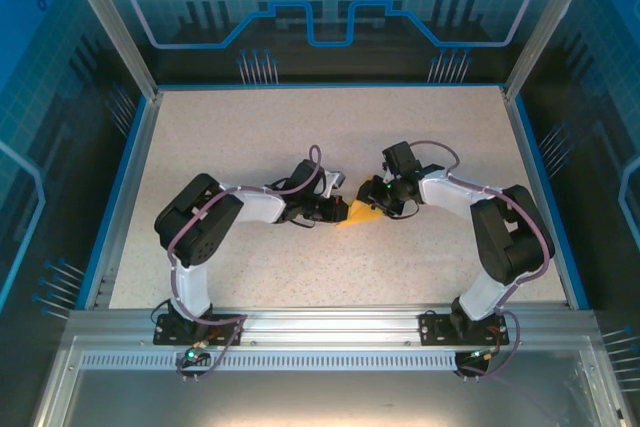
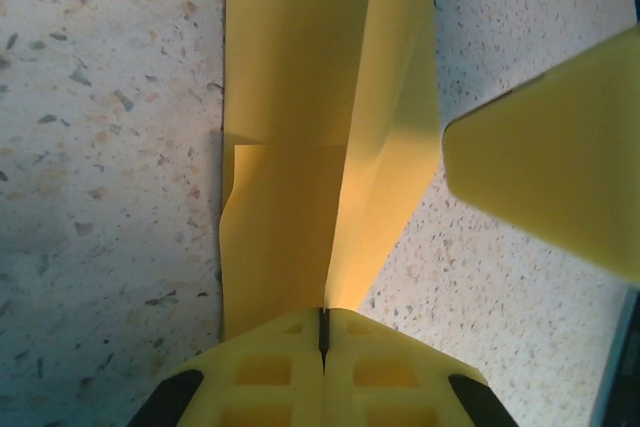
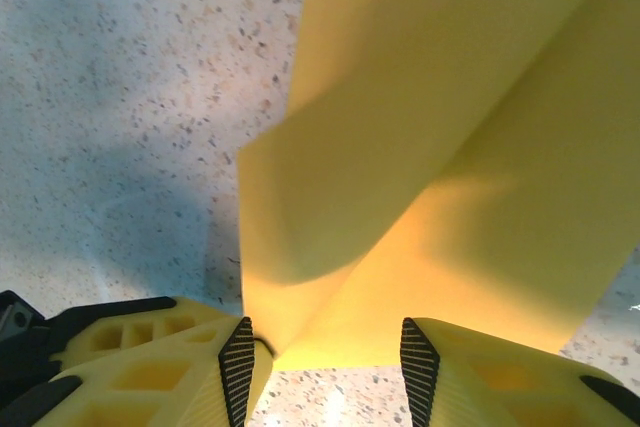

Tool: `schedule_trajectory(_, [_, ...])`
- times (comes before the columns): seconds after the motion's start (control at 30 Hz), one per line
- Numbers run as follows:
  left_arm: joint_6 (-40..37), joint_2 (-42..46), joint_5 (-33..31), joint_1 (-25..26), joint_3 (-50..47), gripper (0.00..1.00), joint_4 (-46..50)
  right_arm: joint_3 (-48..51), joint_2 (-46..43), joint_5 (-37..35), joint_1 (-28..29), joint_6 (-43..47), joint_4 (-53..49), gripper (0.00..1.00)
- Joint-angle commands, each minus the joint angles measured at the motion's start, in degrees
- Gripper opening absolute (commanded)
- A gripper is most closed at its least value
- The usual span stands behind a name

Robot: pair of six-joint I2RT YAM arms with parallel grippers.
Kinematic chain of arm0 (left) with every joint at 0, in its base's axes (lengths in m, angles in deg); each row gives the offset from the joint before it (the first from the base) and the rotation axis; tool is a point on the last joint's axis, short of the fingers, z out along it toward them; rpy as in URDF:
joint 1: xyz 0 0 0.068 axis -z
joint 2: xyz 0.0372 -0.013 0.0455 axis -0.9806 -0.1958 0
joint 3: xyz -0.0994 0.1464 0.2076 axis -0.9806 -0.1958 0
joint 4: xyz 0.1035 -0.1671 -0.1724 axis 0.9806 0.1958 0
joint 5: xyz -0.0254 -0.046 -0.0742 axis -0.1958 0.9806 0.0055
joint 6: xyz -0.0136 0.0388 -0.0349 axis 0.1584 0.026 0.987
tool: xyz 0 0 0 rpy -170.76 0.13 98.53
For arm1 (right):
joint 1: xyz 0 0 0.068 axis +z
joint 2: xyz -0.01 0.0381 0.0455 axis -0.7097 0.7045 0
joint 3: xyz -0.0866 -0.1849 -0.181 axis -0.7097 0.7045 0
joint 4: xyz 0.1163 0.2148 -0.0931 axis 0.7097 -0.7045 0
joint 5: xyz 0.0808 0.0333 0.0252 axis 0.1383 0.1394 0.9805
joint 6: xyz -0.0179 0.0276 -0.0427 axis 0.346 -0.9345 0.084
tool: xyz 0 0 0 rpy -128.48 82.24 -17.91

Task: Fold a paper plane with a square sheet of paper (pick it up from the middle)
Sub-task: Fourth fold the wing at the center of the table.

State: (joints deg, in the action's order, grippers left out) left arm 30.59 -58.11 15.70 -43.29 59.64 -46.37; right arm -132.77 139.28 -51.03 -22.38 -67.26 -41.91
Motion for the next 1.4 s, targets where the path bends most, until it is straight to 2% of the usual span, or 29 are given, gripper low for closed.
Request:
schedule_trajectory(0.0, [6.21,-1.97,2.29,0.4,1.53,0.04,1.25,0.87,-0.12,-0.65,-0.42,0.39,-1.21,0.46])
schedule_trajectory(0.57, [13.78,-3.75,3.75,0.51,2.59,0.04,-0.22,-1.12,5.67,1.16,-0.48,3.45,1.52,0.41])
schedule_trajectory(1.0, [20.05,-5.24,7.63,-1.03,1.55,0.04,-5.71,0.67,5.49,2.03,-1.39,4.09,4.24,0.42])
schedule_trajectory(1.37, [23.3,-6.12,7.33,-2.41,-0.39,0.03,-8.46,2.55,4.96,1.79,-2.37,3.81,6.61,0.39])
